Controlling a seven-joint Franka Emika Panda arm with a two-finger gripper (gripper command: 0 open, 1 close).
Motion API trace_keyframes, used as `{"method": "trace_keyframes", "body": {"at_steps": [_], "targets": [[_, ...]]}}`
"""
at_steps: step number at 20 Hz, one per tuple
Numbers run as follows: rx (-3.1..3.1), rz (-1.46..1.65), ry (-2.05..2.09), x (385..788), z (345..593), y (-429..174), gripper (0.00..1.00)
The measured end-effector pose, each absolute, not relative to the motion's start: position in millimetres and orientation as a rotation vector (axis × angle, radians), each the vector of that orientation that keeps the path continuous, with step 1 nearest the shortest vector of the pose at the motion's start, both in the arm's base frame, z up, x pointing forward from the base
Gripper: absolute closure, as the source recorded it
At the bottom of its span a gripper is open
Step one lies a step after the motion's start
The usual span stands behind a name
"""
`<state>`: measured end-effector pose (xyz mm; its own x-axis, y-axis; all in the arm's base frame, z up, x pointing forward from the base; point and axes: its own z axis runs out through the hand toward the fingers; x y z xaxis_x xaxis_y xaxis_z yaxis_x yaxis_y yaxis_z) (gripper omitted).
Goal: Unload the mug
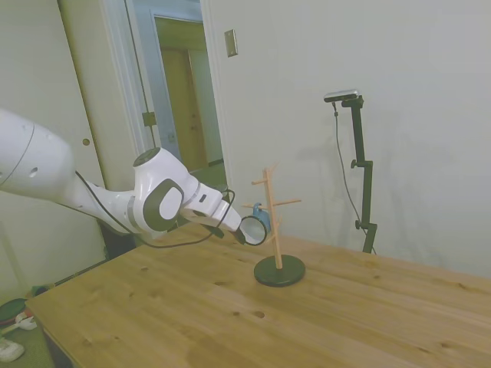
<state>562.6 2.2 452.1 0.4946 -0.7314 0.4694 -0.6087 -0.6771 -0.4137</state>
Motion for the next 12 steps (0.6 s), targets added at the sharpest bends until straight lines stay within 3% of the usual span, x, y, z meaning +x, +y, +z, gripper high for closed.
{"method": "trace_keyframes", "body": {"at_steps": [12], "targets": [[-2.531, -0.963, 1.148, 572.7, 454.9, 4.7, 0.0]]}}
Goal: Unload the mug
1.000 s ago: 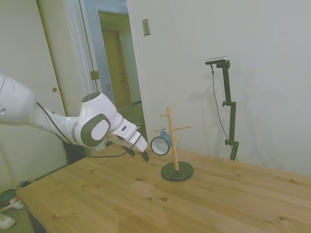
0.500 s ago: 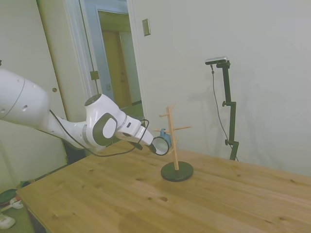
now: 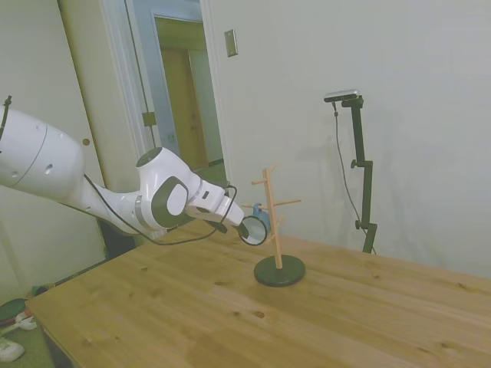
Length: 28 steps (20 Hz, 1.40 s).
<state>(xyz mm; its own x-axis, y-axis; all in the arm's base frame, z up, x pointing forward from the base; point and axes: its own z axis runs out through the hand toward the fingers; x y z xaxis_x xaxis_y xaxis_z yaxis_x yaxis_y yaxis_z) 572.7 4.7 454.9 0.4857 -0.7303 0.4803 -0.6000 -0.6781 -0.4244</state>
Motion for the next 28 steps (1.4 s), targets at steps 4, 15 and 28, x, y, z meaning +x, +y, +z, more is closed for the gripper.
{"method": "trace_keyframes", "body": {"at_steps": [4, 15, 28], "targets": [[-2.532, -0.962, 1.148, 573, 454, 5, 0.0], [-2.508, -0.986, 1.123, 577, 453, 8, 0.0], [-2.45, -1.039, 1.11, 605, 454, 3, 0.0]]}}
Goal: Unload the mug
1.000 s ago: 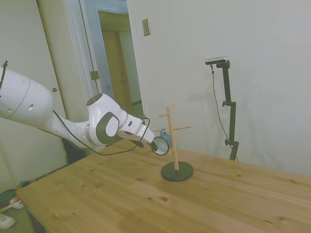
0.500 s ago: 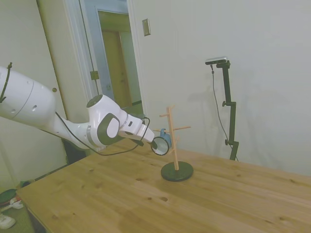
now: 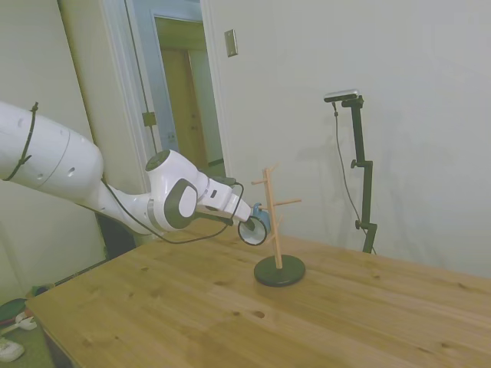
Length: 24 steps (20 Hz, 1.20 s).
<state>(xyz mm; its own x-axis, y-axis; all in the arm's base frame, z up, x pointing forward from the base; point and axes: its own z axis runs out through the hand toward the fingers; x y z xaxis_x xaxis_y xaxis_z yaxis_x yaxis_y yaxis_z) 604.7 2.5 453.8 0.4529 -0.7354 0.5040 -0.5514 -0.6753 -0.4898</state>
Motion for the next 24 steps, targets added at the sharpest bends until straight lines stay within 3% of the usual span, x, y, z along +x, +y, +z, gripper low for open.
{"method": "trace_keyframes", "body": {"at_steps": [16, 17, 24], "targets": [[-2.401, -1.114, 1.021, 629, 430, 4, 0.0], [-2.399, -1.115, 1.019, 629, 430, 4, 1.0], [-2.4, -1.112, 1.011, 629, 429, 7, 1.0]]}}
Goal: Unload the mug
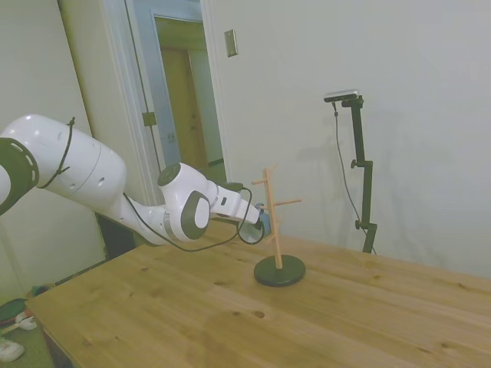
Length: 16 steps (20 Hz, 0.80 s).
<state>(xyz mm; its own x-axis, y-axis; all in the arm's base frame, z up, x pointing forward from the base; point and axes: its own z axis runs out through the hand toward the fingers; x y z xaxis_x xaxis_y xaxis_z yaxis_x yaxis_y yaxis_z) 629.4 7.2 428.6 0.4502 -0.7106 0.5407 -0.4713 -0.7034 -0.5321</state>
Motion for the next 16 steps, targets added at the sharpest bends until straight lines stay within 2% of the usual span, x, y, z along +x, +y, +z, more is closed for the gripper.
{"method": "trace_keyframes", "body": {"at_steps": [16], "targets": [[-2.409, -1.102, 0.978, 629.3, 428.0, 12.4, 1.0]]}}
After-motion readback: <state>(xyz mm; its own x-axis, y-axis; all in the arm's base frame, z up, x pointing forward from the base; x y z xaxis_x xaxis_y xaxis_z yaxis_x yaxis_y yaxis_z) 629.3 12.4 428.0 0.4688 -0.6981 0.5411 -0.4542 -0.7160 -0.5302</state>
